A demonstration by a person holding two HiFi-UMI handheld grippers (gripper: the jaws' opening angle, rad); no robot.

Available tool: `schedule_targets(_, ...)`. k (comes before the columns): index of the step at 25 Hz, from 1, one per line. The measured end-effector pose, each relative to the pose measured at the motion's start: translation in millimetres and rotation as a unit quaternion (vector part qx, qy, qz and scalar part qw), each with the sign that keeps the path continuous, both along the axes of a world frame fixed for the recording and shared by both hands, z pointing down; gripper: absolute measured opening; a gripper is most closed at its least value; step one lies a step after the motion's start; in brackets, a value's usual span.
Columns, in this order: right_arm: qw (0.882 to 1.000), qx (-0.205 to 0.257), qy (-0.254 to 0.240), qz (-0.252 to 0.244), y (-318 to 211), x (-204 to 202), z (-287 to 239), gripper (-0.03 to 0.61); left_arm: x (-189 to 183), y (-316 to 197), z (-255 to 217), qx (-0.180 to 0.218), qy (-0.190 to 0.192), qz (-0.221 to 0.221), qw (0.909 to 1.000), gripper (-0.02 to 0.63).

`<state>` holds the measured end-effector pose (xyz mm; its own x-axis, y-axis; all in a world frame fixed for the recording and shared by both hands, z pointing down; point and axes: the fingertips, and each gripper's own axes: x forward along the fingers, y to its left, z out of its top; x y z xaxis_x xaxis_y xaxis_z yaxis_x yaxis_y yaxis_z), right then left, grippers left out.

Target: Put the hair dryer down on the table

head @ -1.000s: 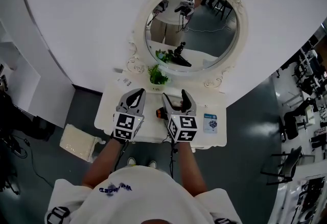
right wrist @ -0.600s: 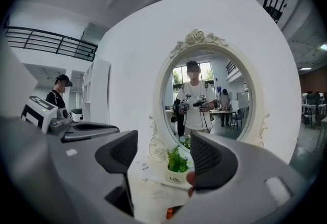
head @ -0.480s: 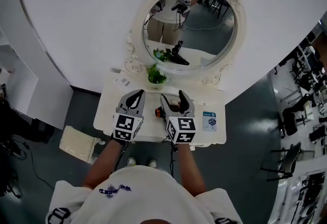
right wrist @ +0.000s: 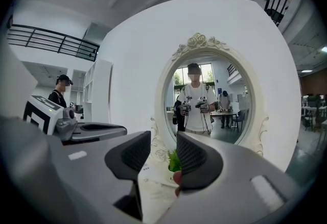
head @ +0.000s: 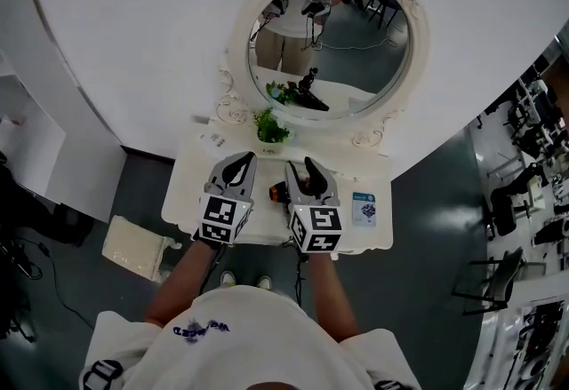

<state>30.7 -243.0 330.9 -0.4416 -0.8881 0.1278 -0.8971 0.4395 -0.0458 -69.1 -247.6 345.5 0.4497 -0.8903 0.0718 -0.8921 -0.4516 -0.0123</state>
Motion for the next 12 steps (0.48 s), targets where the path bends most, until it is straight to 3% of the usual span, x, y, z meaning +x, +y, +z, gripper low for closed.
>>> schedule_targets(12,1.000,0.015,0.003,0.008,3.9,3.7,-12.5,0.096,3.1,-0.5,-6.7,0.002,0.017,0.004,0.9998,0.008)
